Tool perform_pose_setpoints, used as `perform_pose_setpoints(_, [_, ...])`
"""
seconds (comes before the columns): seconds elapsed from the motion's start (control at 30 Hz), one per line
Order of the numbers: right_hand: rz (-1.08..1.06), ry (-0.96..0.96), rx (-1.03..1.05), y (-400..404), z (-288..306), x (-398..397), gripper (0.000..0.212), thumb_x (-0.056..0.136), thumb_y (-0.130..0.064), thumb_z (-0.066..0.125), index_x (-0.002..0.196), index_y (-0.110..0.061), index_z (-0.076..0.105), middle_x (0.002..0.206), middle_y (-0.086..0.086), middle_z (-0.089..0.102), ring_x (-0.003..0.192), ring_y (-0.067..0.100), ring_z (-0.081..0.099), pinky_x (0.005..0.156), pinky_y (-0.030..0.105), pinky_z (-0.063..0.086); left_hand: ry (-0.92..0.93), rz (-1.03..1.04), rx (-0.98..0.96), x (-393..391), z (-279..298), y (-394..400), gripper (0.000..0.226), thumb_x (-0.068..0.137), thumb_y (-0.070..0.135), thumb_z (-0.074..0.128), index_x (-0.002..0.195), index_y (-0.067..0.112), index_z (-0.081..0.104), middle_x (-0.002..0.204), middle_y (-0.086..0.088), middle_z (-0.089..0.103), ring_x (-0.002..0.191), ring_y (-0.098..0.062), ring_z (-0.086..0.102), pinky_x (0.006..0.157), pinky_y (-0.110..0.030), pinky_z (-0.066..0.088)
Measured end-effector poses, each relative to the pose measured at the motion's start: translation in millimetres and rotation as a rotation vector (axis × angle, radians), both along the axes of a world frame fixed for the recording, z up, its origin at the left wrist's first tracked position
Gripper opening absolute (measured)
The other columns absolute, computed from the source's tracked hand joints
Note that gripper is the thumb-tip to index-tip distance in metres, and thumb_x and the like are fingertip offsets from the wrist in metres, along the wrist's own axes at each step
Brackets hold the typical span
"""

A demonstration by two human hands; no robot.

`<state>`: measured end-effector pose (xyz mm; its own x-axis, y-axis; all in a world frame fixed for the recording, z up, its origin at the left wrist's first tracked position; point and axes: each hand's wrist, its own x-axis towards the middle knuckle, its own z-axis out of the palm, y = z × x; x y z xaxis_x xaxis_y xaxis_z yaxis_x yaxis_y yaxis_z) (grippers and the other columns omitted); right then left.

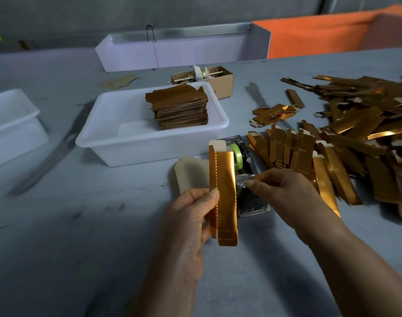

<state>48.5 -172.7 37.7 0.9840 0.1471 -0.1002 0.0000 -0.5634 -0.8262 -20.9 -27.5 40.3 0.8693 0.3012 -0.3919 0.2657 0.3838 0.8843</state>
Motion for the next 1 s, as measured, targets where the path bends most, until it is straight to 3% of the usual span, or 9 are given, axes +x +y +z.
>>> perform_pose_setpoints(0.2, [-0.045,0.07,0.088,1,0,2,0.013,0.086,-0.029,0.063,0.075,-0.022,0.062,0.077,-0.003,0.063,0.073,0.005,0.055,0.053,0.018,0.036,-0.053,-0.031,-0.215,-1,8,-4,0.014,0.093,0.007,0.054,0.102,-0.001,0.061,0.094,-0.025,0.072,0.058,-0.013,0.069,0.033,-0.01,0.037])
perform_pose_setpoints(0.37, [-0.126,0.188,0.311,3,-2,1,0.013,0.089,-0.016,0.059,0.077,-0.015,0.065,0.067,-0.001,0.066,0.068,0.01,0.061,0.056,0.018,0.039,-0.076,-0.083,-0.177,5,5,-16,0.01,0.093,0.007,0.055,0.097,0.0,0.061,0.092,-0.024,0.073,0.062,-0.015,0.071,0.034,-0.01,0.037])
perform_pose_setpoints(0.53, [-0.179,0.271,0.576,0,-1,-3,0.012,0.088,-0.021,0.059,0.082,-0.016,0.068,0.072,-0.007,0.071,0.075,0.006,0.064,0.064,0.018,0.044,-0.051,-0.051,-0.124,11,-2,-23,0.007,0.094,0.008,0.055,0.088,0.006,0.058,0.09,-0.019,0.074,0.069,-0.018,0.073,0.033,-0.01,0.036])
perform_pose_setpoints(0.63, [-0.197,0.179,0.503,-3,-5,-8,0.012,0.087,-0.021,0.061,0.078,-0.015,0.067,0.082,-0.007,0.067,0.093,0.013,0.059,0.078,0.027,0.04,-0.031,-0.043,-0.077,9,-10,-22,0.006,0.093,0.012,0.057,0.09,0.008,0.06,0.093,-0.02,0.073,0.076,-0.022,0.073,0.037,-0.012,0.038])
perform_pose_setpoints(0.73, [-0.224,0.032,0.245,-4,-11,-16,0.012,0.086,-0.023,0.062,0.074,-0.019,0.065,0.122,-0.006,0.056,0.118,0.018,0.046,0.093,0.037,0.039,-0.057,-0.06,-0.067,8,-13,-19,0.007,0.093,0.013,0.056,0.091,0.007,0.06,0.093,-0.02,0.074,0.083,-0.027,0.073,0.039,-0.013,0.038])
perform_pose_setpoints(0.77, [-0.221,-0.006,0.173,-5,-12,-18,0.012,0.086,-0.023,0.063,0.074,-0.019,0.064,0.13,-0.006,0.051,0.121,0.015,0.041,0.092,0.032,0.038,-0.082,-0.068,-0.088,9,-12,-18,0.008,0.094,0.012,0.056,0.089,0.007,0.06,0.09,-0.019,0.074,0.078,-0.023,0.074,0.037,-0.011,0.037])
perform_pose_setpoints(0.87, [-0.218,-0.078,0.068,-3,-14,-22,0.01,0.085,-0.022,0.063,0.076,-0.018,0.065,0.134,-0.007,0.045,0.107,0.001,0.035,0.068,0.007,0.027,-0.149,-0.075,-0.088,11,-9,-20,0.009,0.093,0.01,0.055,0.088,0.005,0.06,0.093,-0.023,0.073,0.078,-0.024,0.073,0.036,-0.009,0.037])
perform_pose_setpoints(0.93, [-0.212,-0.125,0.037,-1,-18,-23,0.01,0.084,-0.022,0.065,0.074,-0.019,0.064,0.134,-0.008,0.045,0.097,-0.004,0.037,0.062,0.005,0.026,-0.162,-0.08,-0.048,14,-10,-21,0.008,0.093,0.011,0.057,0.09,0.004,0.061,0.098,-0.029,0.069,0.08,-0.029,0.068,0.037,-0.009,0.038])
perform_pose_setpoints(1.0, [-0.203,-0.164,0.039,1,-21,-24,0.013,0.083,-0.023,0.065,0.071,-0.022,0.061,0.133,-0.008,0.044,0.087,-0.007,0.042,0.064,0.005,0.028,-0.157,-0.095,-0.025,17,-11,-22,0.008,0.092,0.011,0.059,0.093,0.003,0.061,0.095,-0.028,0.067,0.07,-0.019,0.063,0.038,-0.01,0.038])
